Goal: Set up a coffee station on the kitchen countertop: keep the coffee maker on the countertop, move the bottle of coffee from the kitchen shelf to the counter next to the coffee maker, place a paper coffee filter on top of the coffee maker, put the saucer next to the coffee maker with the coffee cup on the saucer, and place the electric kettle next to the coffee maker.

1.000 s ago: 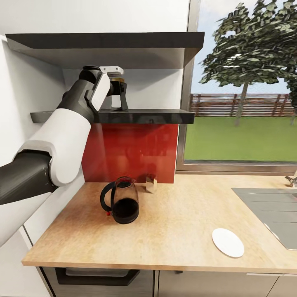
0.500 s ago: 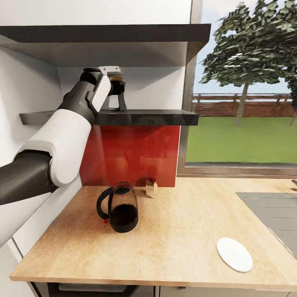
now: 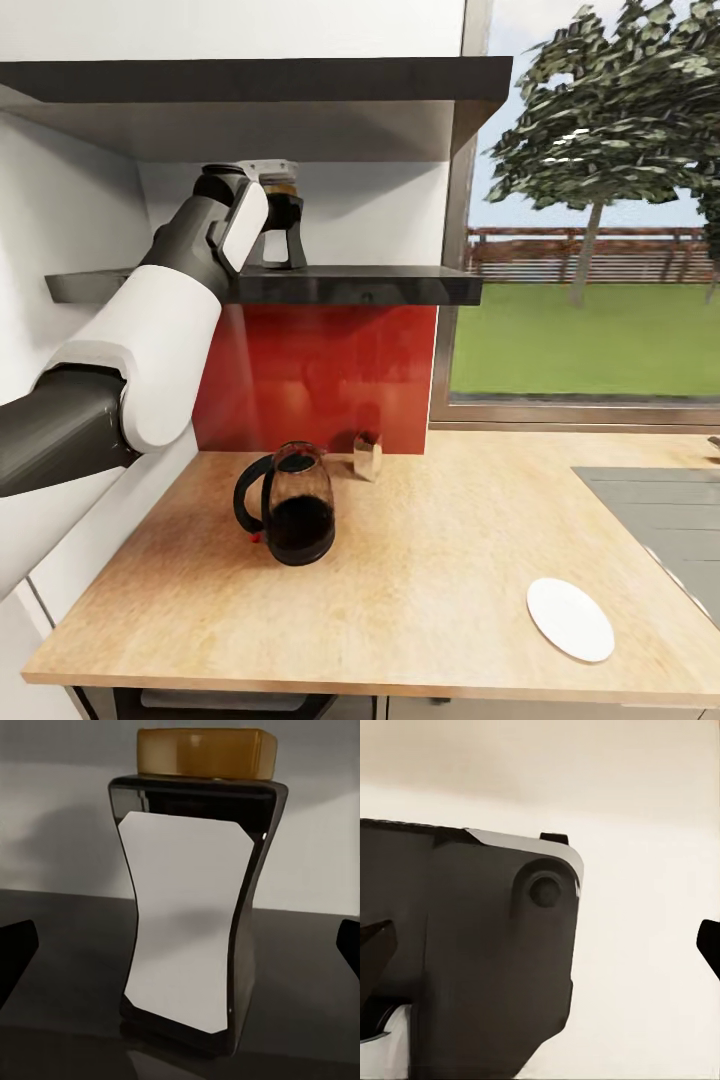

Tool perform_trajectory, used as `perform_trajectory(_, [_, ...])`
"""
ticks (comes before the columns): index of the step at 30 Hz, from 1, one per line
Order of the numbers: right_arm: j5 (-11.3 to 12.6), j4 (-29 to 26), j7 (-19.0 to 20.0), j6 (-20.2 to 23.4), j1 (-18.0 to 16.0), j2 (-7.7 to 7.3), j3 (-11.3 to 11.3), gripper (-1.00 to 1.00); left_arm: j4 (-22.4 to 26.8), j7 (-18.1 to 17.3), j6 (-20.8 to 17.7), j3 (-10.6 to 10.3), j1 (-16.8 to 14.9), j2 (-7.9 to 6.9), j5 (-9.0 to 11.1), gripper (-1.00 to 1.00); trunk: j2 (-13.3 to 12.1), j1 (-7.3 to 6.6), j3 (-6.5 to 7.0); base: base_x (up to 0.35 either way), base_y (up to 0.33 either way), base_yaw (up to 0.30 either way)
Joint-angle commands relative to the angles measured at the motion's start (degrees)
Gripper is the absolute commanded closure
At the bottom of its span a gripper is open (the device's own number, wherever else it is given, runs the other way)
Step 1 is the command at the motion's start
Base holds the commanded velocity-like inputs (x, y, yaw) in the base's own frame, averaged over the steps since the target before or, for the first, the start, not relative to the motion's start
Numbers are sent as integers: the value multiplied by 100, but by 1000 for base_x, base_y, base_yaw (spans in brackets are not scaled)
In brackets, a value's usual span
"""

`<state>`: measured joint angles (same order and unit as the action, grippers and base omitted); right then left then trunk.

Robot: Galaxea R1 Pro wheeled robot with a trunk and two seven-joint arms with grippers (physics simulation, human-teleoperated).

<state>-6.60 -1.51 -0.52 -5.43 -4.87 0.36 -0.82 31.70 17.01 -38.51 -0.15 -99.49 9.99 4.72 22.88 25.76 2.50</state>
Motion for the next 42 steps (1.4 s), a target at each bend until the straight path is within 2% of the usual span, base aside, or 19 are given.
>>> perform_trajectory(1, [-54, 4, -4, -13, 48, 0, -14, -100, 7, 39, -16, -2, -1, 1, 49, -100, 4, 2, -2, 0, 0, 0])
perform_trajectory(7, [-52, 2, -1, -11, 132, 19, -15, -100, 4, 39, -16, -2, -1, 1, 50, -100, 4, 2, -2, 5, 0, 0])
perform_trajectory(42, [-60, 2, -10, -28, 136, 51, -6, -100, -11, 39, -16, 13, 8, 1, 56, -100, 4, 2, -2, 79, -15, 0])
